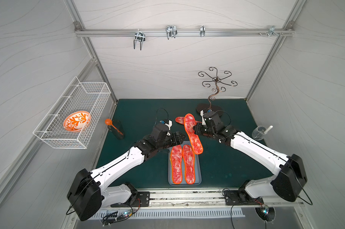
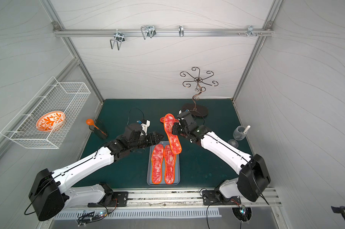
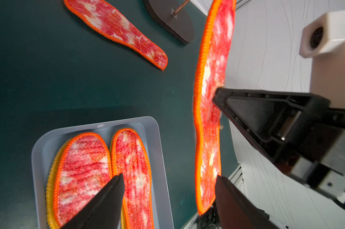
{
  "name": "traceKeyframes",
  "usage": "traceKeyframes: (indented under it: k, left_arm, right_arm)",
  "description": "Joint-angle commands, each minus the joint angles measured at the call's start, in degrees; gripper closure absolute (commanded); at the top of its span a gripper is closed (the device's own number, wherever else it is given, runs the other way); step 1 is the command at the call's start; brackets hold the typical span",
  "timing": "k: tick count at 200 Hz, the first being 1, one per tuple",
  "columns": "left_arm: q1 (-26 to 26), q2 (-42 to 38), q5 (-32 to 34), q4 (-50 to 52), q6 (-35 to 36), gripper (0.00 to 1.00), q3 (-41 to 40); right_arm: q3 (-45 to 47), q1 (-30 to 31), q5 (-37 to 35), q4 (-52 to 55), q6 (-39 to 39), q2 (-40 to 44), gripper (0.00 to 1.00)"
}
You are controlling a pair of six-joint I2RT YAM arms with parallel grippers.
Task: Put the insoles into the storage box
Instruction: Pick up the insole from the center of the board.
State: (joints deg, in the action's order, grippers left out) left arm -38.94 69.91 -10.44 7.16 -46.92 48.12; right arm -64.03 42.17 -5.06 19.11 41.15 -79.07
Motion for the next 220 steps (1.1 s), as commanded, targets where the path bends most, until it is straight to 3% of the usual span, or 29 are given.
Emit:
traceKeyframes:
  k: [1, 44, 108, 142, 187, 220]
  left_arm:
    - [-0.7, 1.9, 0.3, -4.5, -0.1, 0.26, 4.0]
    - [-1.1, 6.4, -4.1, -5.8, -0.8, 0.36, 6.6]
    - [-1.2, 9.5, -6.6, -3.6, 0.0, 0.71, 8.7]
    - [-1.2, 10.3, -7.9, -2.7, 1.2, 0.80, 9.5]
    - [-1.1, 10.2, -8.4, 1.9, 4.3, 1.00, 11.3]
    - [-0.2, 9.1, -7.8, 5.6, 6.7, 1.00, 11.4]
  right_arm:
    - [1.5, 0.8, -0.5, -2.0, 5.5, 2.6, 1.00]
    - [2.7, 2.4, 1.4, -3.3, 6.3, 2.9, 1.00]
    - [3.7, 2.4, 2.4, -5.1, 7.2, 4.0, 1.00]
    - [4.1, 2.4, 2.9, -5.3, 7.5, 4.7, 1.00]
    - [5.5, 2.4, 3.1, -5.0, 7.8, 5.8, 1.00]
    - [5.8, 2.2, 2.5, -4.1, 6.6, 6.8, 1.00]
